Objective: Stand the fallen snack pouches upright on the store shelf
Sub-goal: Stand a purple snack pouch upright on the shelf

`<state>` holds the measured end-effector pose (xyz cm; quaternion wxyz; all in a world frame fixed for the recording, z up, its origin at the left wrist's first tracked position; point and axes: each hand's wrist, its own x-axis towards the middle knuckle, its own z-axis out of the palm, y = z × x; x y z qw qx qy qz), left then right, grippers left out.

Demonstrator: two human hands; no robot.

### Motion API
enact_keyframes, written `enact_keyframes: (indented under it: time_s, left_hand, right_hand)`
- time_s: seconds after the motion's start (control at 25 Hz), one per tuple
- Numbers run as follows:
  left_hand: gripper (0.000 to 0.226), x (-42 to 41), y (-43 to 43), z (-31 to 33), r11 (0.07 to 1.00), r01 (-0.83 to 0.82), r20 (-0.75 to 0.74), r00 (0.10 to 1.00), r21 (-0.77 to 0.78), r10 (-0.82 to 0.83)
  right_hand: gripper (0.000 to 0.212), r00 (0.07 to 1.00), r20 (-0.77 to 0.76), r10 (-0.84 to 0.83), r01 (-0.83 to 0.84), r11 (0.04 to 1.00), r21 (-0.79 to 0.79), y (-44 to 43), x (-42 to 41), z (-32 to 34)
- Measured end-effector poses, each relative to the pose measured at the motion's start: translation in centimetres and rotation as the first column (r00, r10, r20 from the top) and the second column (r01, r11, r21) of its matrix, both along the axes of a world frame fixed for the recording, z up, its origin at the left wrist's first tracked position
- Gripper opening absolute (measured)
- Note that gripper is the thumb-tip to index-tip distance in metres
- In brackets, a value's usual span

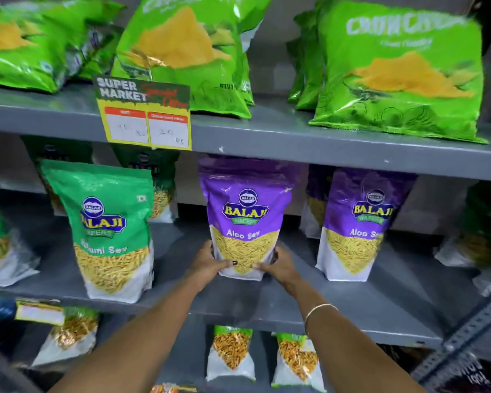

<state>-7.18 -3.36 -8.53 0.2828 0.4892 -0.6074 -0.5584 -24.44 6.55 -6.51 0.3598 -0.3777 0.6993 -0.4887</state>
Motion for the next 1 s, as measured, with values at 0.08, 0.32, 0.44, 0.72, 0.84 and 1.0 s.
enact_keyframes:
  time_s: [0.08, 0.32, 0.44, 0.72, 0.84, 1.0]
  left_hand:
    - [0.068, 0.6, 1.5, 1.1, 0.999, -0.01, 0.048, 0.999, -0.036, 0.012]
    - [0.079, 2.4, 5.3, 3.3, 0.995, 0.055, 0.165, 0.985, -0.078, -0.042]
    - [0.068, 3.1, 6.8, 3.9, 0.99, 0.093, 0.192, 0.979, -0.109, -0.071]
    - [0.078, 3.7, 7.7, 4.1, 0.983, 0.123, 0.329, 0.942, -0.136, -0.073]
    - [0.078, 3.8, 7.9, 3.9, 0.981, 0.128, 0.327, 0.942, -0.145, -0.075]
    - [0.077, 3.9, 8.3, 3.9, 0.977, 0.14, 0.354, 0.932, -0.163, -0.074]
  right_hand:
    - [0.061, 1.0, -0.004, 0.029, -0.029, 1.0, 0.008, 1.0, 0.2, 0.0]
    - [0.064, 0.998, -0.016, 0.06, -0.059, 0.997, 0.043, 4.8, 1.7, 0.5]
    - [0.067, 0.998, -0.026, 0.055, -0.054, 0.997, 0.058, 6.1, 2.2, 0.7]
    - [0.065, 0.997, -0.007, 0.08, -0.079, 0.994, 0.07, 7.6, 2.8, 1.1]
    - [0.061, 0.996, -0.006, 0.094, -0.094, 0.993, 0.067, 7.9, 3.0, 1.1]
    - [0.059, 0.995, 0.002, 0.097, -0.097, 0.994, 0.057, 8.2, 3.3, 1.4]
